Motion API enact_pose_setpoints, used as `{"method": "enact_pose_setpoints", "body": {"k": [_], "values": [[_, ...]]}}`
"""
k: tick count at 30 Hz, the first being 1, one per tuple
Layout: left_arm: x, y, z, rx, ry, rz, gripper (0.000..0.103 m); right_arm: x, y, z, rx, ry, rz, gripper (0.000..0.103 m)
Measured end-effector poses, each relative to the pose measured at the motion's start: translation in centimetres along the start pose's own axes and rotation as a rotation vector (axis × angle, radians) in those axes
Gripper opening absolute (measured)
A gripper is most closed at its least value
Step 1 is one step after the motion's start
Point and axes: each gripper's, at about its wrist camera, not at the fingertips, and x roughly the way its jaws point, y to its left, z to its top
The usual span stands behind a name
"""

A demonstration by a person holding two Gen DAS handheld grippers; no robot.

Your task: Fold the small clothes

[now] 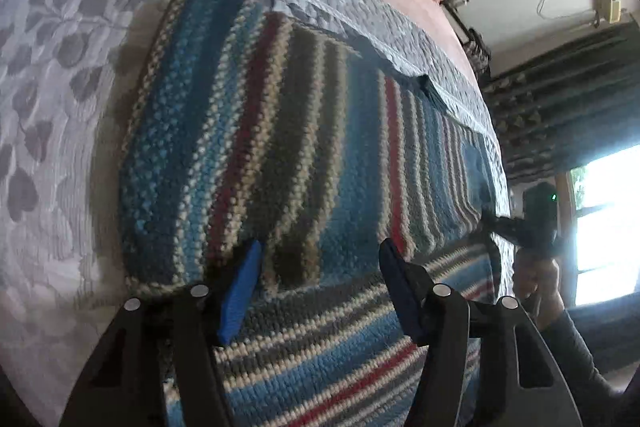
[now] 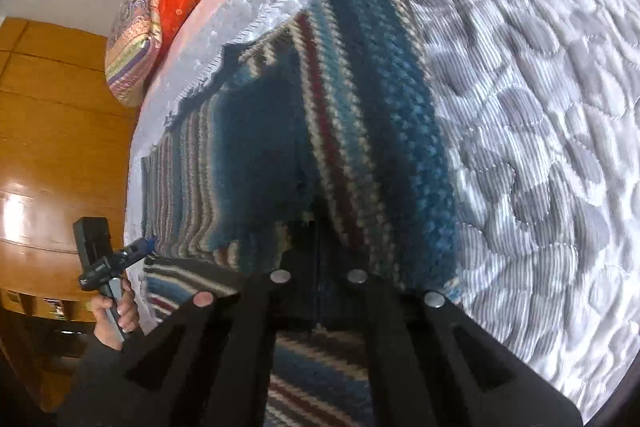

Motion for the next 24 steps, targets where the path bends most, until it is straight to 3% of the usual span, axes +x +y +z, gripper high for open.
{"method": "enact_pose_setpoints", "body": {"k": [2,3,5,7,11,15,18,24], "values": [[-0.7,-0.4,0.2,-0.029,-0.004,-0.017,0.065,-1.1,0.7,-0.1,0.018,-0.011,0.026,0.010],[-1.9,-0.6,-0.3,-0.040,-0.010,-0.037,0.068,-1.9,0.9,-0.4,0.008,-0.018,0.034,0.021],[-4.2,-0.5,-1.6,-0.036,-0.025,-0.044,0.077,-4.4,0.8,-2.2,0.001,-0.030,0.052,0.026],[-6.9,0.4,-4.1,-0.060,-0.038,-0.052,0.080,-6.7,-0.5,-4.9,0.021,-0.028,0.055,0.037],[-11.5,4.6,-11.4,-0.191,-0.039,-0.026,0.082,-10.5,-4.9,-12.1,0.072,-0.036,0.001,0.044],[-12.8,6.4,-17.9,-0.268,0.007,-0.031,0.083,-12.2,-7.6,-19.7,0.146,0.032,-0.037,0.049],[-11.8,6.3,-22.0,-0.329,0.057,-0.069,0.083,-11.7,-7.1,-24.1,0.171,0.075,-0.035,0.059],[-9.2,3.0,-26.4,-0.298,0.151,-0.086,0.083,-10.0,-3.9,-28.6,0.170,0.117,0.001,0.059]]}}
